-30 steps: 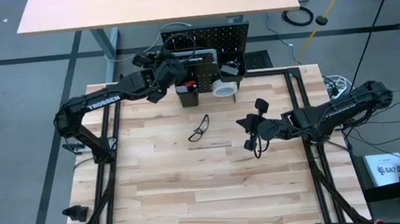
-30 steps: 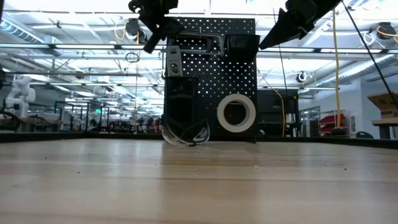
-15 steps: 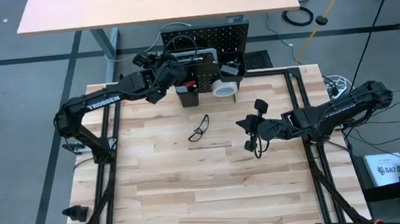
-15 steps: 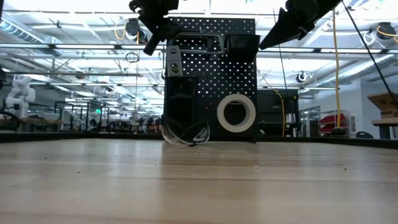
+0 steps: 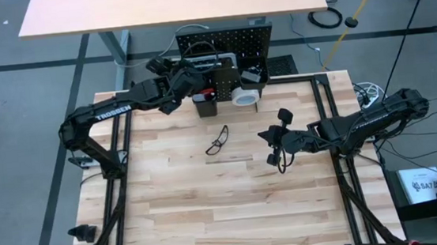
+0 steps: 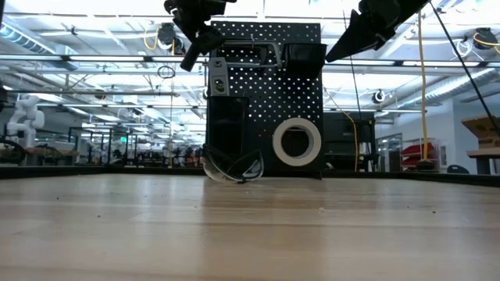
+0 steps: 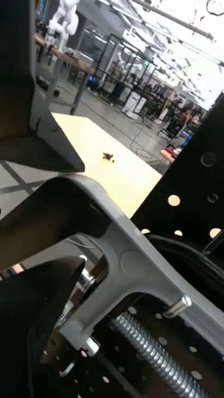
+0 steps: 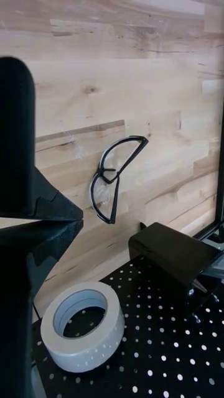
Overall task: Hang tools onto peg board
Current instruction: Put the black safety glasses into the right black tool bin
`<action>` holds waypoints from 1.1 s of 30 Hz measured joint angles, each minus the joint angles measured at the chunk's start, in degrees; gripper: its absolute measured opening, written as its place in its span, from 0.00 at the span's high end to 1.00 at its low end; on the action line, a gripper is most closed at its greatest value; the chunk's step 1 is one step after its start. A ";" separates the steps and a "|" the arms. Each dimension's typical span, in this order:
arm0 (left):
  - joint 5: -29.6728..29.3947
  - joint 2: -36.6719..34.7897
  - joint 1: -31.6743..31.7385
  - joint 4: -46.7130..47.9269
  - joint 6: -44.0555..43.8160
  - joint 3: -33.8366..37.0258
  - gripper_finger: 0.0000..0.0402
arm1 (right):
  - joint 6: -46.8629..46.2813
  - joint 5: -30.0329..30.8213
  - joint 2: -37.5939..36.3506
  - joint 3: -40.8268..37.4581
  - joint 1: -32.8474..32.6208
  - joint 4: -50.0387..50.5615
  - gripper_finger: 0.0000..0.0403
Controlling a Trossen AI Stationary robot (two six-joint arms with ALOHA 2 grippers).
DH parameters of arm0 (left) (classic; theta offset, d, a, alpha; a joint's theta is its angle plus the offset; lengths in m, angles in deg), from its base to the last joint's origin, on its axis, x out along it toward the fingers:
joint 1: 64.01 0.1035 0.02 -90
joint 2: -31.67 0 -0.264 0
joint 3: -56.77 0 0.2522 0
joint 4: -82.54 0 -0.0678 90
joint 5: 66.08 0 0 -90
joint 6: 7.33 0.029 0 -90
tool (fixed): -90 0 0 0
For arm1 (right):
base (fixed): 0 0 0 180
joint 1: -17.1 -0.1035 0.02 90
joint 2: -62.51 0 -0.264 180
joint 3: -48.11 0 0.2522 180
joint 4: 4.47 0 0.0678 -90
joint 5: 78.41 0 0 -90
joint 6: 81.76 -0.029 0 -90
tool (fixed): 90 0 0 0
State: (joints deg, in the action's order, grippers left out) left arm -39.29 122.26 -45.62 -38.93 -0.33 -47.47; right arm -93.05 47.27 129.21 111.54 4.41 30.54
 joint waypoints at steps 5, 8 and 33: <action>-0.26 0.00 -0.16 -0.04 0.00 0.00 0.31 | 0.01 0.00 0.00 -0.01 0.00 -0.02 1.00; -0.34 0.00 -0.64 0.26 -0.02 0.00 0.27 | 0.02 0.00 0.00 0.00 0.00 -0.02 1.00; -5.95 -0.75 -6.39 0.85 4.55 0.00 0.27 | 0.02 0.00 0.00 0.00 0.00 0.00 1.00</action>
State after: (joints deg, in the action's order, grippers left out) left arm -45.24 121.51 -52.01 -38.08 4.22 -47.47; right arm -93.03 47.27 129.21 111.53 4.41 30.55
